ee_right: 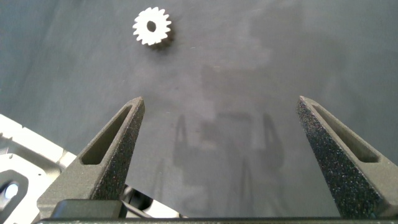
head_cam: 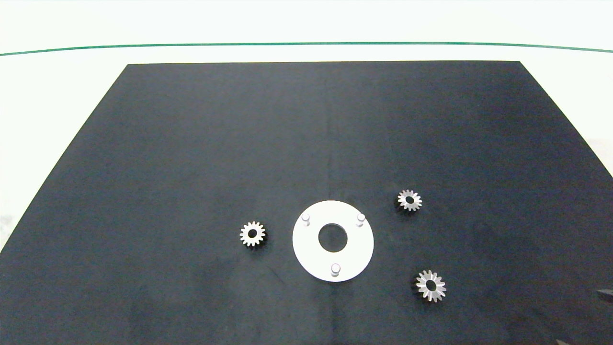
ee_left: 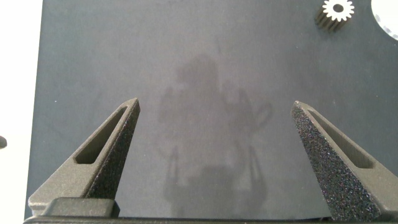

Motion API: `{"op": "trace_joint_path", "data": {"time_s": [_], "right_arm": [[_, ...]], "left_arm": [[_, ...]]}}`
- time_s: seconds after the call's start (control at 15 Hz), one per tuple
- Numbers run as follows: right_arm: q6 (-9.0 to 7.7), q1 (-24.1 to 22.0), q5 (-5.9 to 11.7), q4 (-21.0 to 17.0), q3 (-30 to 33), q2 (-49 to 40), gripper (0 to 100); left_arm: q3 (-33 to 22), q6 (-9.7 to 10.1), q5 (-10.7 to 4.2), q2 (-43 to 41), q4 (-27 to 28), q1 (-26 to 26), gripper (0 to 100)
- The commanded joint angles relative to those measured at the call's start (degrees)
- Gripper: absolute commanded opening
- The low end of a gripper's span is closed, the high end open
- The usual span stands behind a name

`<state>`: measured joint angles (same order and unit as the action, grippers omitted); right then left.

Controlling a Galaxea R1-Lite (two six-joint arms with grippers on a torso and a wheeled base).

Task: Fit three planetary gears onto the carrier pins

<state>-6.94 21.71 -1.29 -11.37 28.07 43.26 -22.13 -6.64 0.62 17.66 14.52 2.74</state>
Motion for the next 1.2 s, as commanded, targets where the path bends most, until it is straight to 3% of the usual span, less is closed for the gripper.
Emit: {"op": "trace_joint_path", "data": {"time_s": [0.07, 0.27, 0.53, 0.73, 0.87, 1.2], "right_arm": [[-0.09, 6.15, 2.61, 1.00, 2.51, 9.65, 100], [-0.09, 12.13, 7.44, 0.83, 5.94, 14.57, 100], [-0.01, 17.75, 11.14, 1.00, 7.26, 21.25, 100], [0.17, 18.19, 11.22, 1.71, 7.34, 24.24, 100], [0.17, 18.37, 11.31, 4.25, 8.31, 26.61, 100], [0.34, 18.54, 11.40, 3.99, 12.71, 33.90, 100]], "left_arm": [[-0.02, -0.04, -0.01, 0.09, 0.16, -0.02, 100], [-0.11, -0.04, -0.09, 0.09, 0.16, -0.11, 100], [-0.81, -0.04, -0.09, 0.62, 0.07, -0.55, 100], [-0.90, -0.04, -0.09, 0.53, 0.16, -0.72, 100], [-1.08, -0.04, -0.09, 0.53, 0.16, -0.72, 100], [-1.34, -0.12, -0.09, 0.62, 0.16, -1.16, 100]]}}
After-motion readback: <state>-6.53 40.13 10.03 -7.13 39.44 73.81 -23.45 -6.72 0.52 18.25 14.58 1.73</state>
